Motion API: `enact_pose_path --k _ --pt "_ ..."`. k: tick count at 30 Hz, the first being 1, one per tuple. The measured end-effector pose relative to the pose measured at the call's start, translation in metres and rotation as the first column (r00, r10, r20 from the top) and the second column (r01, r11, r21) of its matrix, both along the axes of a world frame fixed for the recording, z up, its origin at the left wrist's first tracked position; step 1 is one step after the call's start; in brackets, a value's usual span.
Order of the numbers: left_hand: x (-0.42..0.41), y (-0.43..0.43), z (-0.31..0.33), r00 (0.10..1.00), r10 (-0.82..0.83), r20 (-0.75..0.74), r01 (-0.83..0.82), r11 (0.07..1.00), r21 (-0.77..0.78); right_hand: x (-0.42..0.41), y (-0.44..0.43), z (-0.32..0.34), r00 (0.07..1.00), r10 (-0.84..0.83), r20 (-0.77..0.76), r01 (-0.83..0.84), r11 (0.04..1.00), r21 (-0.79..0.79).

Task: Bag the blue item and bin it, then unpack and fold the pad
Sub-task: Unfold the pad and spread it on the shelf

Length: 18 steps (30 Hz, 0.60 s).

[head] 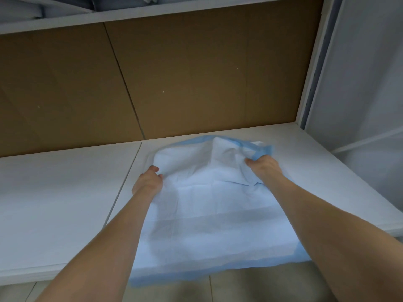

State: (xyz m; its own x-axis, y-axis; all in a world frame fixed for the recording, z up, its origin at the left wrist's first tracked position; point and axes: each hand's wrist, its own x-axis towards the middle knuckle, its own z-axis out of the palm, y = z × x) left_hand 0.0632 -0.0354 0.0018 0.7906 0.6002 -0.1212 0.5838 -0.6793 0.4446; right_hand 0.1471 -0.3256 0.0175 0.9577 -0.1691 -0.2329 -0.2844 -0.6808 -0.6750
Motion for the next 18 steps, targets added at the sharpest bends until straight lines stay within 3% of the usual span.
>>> enact_pose_path --k 4,9,12,18 --pt "0.002 -0.002 0.0 0.999 0.012 0.045 -0.014 0.999 0.046 0.0 0.004 0.006 0.997 0.054 -0.06 -0.052 0.998 0.03" --pt "0.007 0.001 0.0 0.989 0.055 0.139 -0.039 0.993 -0.115 0.005 0.009 0.008 0.998 -0.055 -0.015 0.055 0.997 0.049" --pt "0.007 0.003 -0.001 0.985 0.071 0.155 -0.041 0.982 -0.186 0.008 0.006 0.006 0.998 0.002 -0.058 -0.002 1.0 -0.009" --pt "0.01 -0.001 -0.003 0.984 0.057 0.166 -0.005 0.954 -0.299 0.0 0.009 0.012 0.98 0.117 -0.162 -0.111 0.993 0.044"
